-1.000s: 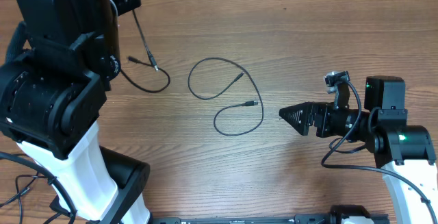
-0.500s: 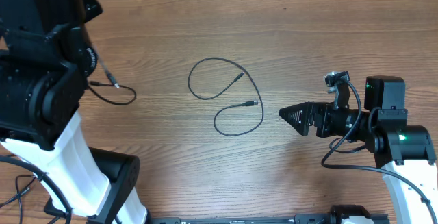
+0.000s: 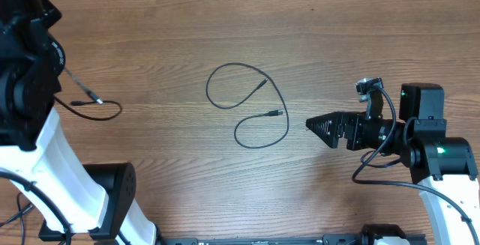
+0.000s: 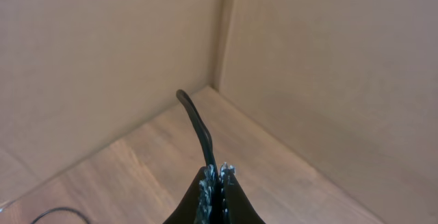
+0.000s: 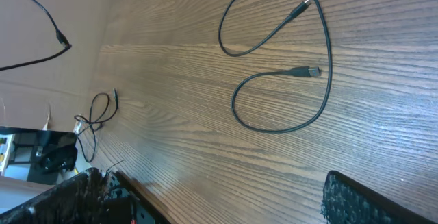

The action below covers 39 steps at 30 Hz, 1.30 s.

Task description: Untangle cables

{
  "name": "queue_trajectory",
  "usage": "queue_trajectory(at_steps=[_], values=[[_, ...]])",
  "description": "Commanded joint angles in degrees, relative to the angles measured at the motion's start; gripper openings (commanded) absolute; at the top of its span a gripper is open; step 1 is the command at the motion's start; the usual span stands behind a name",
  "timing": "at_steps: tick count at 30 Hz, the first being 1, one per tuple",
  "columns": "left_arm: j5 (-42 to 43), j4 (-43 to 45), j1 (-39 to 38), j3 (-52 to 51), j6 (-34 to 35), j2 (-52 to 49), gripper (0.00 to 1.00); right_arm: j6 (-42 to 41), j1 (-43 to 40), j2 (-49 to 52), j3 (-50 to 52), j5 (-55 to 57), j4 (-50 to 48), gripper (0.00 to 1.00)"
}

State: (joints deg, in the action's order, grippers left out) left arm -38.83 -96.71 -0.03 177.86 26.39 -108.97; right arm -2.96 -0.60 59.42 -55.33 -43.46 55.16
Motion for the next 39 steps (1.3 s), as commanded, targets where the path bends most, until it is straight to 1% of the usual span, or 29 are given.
queue_trajectory(at_steps=[1,8,12,20,24,25,29,36,39], values=[[-0.1,-0.1,2.4,-3.5,-0.7,0.6,0.04,0.2,0.2,-0.2,-1.3,0.0,-0.1,1.00],[0.0,-0.1,5.3,-10.1,-0.6,0.6,0.04,0.2,0.2,-0.2,-1.3,0.0,-0.1,1.00],[1.9,-0.1,7.5,-13.7,-0.4,0.6,0.04,0.2,0.2,-0.1,-1.3,0.0,-0.1,1.00],[3.6,0.1,15.0,-21.9,7.2,0.6,0.04,0.2,0.2,-0.2,-1.3,0.0,-0.1,1.00],[7.5,3.0,19.9,-27.7,8.3,0.5,0.04,0.2,0.2,-0.2,-1.3,0.0,-0.1,1.00],[7.5,3.4,20.9,-28.9,10.7,0.5,0.04,0.2,0.2,-0.2,-1.3,0.0,-0.1,1.00],[7.5,6.3,23.9,-32.3,15.1,0.5,0.04,0.2,0.2,-0.2,-1.3,0.0,-0.1,1.00],[8.5,12.2,26.8,-39.8,15.7,0.4,0.04,0.2,0.2,-0.2,-1.3,0.0,-0.2,1.00],[8.7,14.4,27.4,-43.7,17.6,0.4,0.04,0.2,0.2,-0.2,-1.3,0.0,-0.1,1.00]])
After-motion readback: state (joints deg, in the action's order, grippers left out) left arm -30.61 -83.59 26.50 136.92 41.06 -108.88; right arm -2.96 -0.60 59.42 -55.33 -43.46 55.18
